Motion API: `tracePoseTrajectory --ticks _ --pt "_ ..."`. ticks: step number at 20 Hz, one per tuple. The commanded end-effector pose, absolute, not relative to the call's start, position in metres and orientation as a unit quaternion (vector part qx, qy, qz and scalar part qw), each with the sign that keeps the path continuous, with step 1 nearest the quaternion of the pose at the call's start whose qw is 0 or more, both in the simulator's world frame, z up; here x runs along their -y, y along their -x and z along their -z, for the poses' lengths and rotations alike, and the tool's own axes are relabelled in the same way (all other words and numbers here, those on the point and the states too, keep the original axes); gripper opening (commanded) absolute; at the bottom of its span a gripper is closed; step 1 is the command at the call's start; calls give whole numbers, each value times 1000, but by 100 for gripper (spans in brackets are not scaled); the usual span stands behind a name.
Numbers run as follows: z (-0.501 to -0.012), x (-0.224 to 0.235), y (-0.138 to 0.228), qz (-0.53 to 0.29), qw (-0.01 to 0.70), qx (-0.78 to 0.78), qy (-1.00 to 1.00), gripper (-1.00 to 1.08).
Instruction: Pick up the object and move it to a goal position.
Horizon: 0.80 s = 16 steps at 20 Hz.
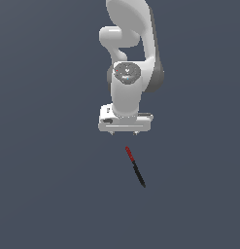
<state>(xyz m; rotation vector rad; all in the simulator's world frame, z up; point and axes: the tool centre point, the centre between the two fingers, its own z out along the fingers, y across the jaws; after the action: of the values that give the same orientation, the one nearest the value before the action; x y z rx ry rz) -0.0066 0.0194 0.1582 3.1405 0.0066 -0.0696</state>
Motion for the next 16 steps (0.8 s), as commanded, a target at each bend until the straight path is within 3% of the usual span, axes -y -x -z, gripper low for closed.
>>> tracePoseTrajectory --ticks 1,16 --pt "-158 -19 7 22 0 -2 -1000 100" --pt "-157 -40 -1 13 -5 -32 -999 100"
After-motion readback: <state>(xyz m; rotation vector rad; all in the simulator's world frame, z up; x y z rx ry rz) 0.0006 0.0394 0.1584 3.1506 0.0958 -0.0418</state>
